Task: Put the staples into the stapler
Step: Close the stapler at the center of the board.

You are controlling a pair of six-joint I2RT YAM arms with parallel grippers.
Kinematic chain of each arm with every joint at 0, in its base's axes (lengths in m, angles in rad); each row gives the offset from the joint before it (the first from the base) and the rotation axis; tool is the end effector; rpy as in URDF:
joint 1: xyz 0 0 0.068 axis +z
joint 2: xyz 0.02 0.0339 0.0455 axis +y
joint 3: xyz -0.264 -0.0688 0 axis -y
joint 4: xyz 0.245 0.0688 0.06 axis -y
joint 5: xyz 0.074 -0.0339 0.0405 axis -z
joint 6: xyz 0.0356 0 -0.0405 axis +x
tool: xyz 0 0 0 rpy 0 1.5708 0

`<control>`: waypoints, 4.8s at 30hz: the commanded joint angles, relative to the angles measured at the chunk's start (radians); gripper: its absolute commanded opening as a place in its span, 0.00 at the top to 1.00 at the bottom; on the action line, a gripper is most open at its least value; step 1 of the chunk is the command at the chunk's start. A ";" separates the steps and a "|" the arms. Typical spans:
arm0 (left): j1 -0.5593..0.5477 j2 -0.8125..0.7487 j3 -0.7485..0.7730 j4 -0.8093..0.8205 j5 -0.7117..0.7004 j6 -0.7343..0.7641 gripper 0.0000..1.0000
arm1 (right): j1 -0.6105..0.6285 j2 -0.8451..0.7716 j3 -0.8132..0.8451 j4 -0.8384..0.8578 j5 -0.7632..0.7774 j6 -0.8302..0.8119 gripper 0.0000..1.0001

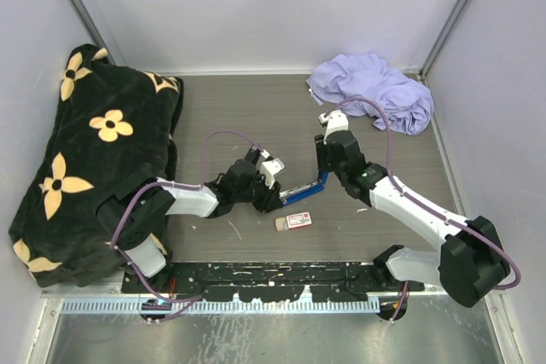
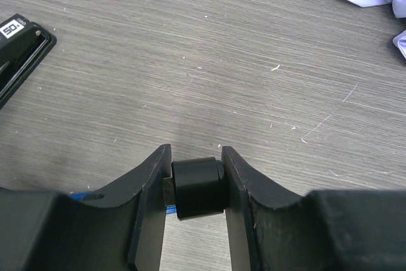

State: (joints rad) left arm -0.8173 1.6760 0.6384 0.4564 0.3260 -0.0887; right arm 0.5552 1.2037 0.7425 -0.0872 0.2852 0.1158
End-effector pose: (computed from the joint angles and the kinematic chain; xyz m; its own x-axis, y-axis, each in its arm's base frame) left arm 0.2065 -0.2368 0.1364 -0.4516 0.3587 -0.8169 0.8373 0.4866 -0.2492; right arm 0.2293 0.1305 0.2482 -0.4749 -0.1641 -0.8646 -0.2486 0.9675 -0.0471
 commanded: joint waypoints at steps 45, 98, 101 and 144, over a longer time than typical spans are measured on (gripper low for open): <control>-0.080 -0.052 0.066 -0.016 -0.105 0.063 0.67 | 0.375 0.070 0.013 -0.055 0.322 0.326 0.57; -0.081 0.006 0.110 -0.024 -0.076 0.063 0.89 | 0.435 0.143 0.033 0.035 0.111 0.280 0.33; -0.081 0.004 0.107 -0.025 -0.078 0.064 0.89 | 0.444 0.138 0.031 0.046 0.090 0.264 0.30; -0.052 -0.220 -0.057 -0.004 -0.222 -0.003 0.62 | 0.429 -0.112 -0.046 0.011 0.049 0.313 0.36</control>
State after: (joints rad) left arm -0.8848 1.5532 0.6155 0.3893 0.1696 -0.0494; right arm 0.9554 1.0752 0.7067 -0.1505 0.4812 0.3897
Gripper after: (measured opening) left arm 0.366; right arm 0.684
